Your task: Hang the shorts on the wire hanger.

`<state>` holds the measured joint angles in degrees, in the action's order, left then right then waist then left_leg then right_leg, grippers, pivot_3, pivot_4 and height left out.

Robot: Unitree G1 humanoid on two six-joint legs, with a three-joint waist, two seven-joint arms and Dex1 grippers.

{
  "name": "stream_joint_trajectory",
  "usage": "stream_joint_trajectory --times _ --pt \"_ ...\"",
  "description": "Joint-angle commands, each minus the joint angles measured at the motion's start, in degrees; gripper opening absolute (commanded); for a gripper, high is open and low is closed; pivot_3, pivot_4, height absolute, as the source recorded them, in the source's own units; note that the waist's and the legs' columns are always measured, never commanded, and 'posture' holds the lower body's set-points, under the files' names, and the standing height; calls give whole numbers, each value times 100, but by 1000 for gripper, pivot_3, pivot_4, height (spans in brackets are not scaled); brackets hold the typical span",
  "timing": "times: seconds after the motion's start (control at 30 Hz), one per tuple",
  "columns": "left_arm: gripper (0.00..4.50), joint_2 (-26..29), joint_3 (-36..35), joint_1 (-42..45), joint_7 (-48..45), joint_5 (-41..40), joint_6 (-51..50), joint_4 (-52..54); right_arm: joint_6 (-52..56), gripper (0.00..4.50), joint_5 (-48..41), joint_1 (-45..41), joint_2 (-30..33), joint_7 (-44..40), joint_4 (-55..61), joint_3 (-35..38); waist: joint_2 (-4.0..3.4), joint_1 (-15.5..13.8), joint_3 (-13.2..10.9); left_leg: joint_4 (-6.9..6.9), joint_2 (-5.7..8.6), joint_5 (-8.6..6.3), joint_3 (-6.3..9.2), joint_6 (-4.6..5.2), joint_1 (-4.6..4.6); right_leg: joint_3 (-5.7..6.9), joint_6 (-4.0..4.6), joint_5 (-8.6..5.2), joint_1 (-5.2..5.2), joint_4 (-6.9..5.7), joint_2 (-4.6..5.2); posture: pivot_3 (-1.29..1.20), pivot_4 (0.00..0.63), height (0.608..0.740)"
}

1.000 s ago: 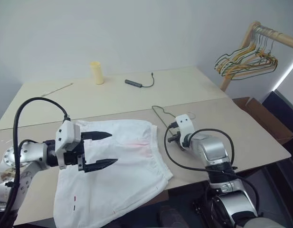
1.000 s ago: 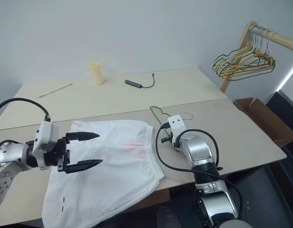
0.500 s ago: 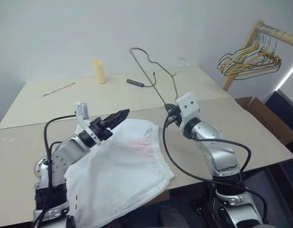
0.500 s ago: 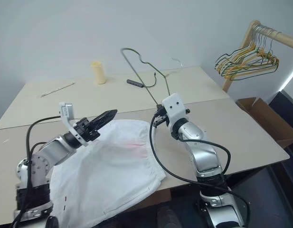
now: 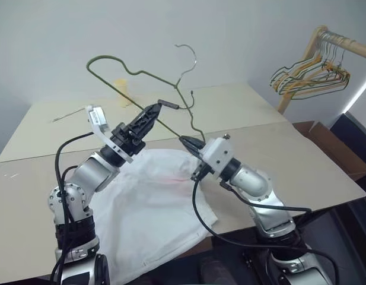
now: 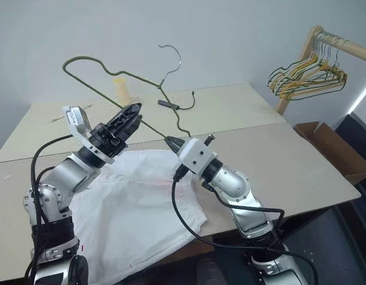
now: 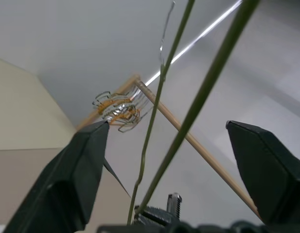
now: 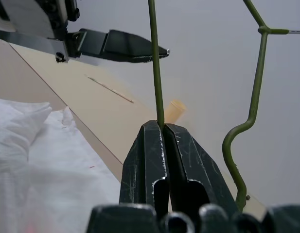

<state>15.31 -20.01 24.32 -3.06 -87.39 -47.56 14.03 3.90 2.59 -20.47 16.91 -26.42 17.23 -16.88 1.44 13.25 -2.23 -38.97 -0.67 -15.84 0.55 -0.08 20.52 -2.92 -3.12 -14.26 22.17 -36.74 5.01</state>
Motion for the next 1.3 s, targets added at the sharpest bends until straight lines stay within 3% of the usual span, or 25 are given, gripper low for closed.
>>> stream_joint_trajectory --times 0.03,0.3,0.33,0.43,0.53,0.8,0.9,1.0,1.17,1.3 --pt "2900 -2 60 124 1 65 237 207 -157 0 89 -17 -60 81 52 68 0 0 0 0 0 0 0 0 0 0 0 0 0 1 0 -207 0 740" --pt "182 -8 211 4 -255 447 497 394 45 0 39 -36 -168 107 90 122 0 11 0 0 0 0 -2 0 0 -2 0 0 0 3 -1 -209 0 740" --pt "35 -16 219 3 -275 472 525 396 62 0 38 -43 -177 110 96 124 0 16 0 1 0 0 -4 0 -2 -4 0 0 1 2 -2 -209 0 740" --pt "35 -6 302 -37 -459 767 683 486 200 0 80 -93 -185 109 123 128 3 4 0 1 -3 0 -4 0 -2 -6 1 0 1 3 -7 -210 0 740" --pt "0 118 578 -114 -757 1444 853 717 251 787 99 -157 -94 -34 136 98 3 0 0 1 -2 0 -7 0 0 -8 1 0 0 8 -7 -209 0 740" --pt "0 324 941 -142 -1732 2700 1409 664 -338 3544 139 -107 44 -98 11 208 3 24 -1 3 -2 0 -10 0 -1 -9 1 0 1 11 -9 -216 0 740" --pt "0 658 936 -85 -2226 3198 1619 376 -92 3544 -697 -39 255 -713 310 461 2 23 -2 2 -4 0 -12 0 -1 -10 1 0 1 12 -11 -217 0 740" --pt "0 1063 709 -93 -2963 3192 1646 41 950 3544 -2089 -67 690 -1494 691 915 3 13 -3 3 -4 0 -12 1 0 -10 0 0 1 16 -11 -217 0 740" --pt "0 1721 48 111 -4292 2348 1183 -631 2836 3544 -4061 -414 1736 -2618 544 1601 4 9 -22 2 -8 -1 -14 2 2 -7 0 0 1 21 -11 -216 0 740" --pt "0 2055 -251 472 -5079 1709 685 -1109 4493 3544 -4821 -1101 2489 -3425 -200 1351 3 10 -33 5 -17 -1 -17 3 0 -5 -3 -3 2 26 -17 -216 0 740"
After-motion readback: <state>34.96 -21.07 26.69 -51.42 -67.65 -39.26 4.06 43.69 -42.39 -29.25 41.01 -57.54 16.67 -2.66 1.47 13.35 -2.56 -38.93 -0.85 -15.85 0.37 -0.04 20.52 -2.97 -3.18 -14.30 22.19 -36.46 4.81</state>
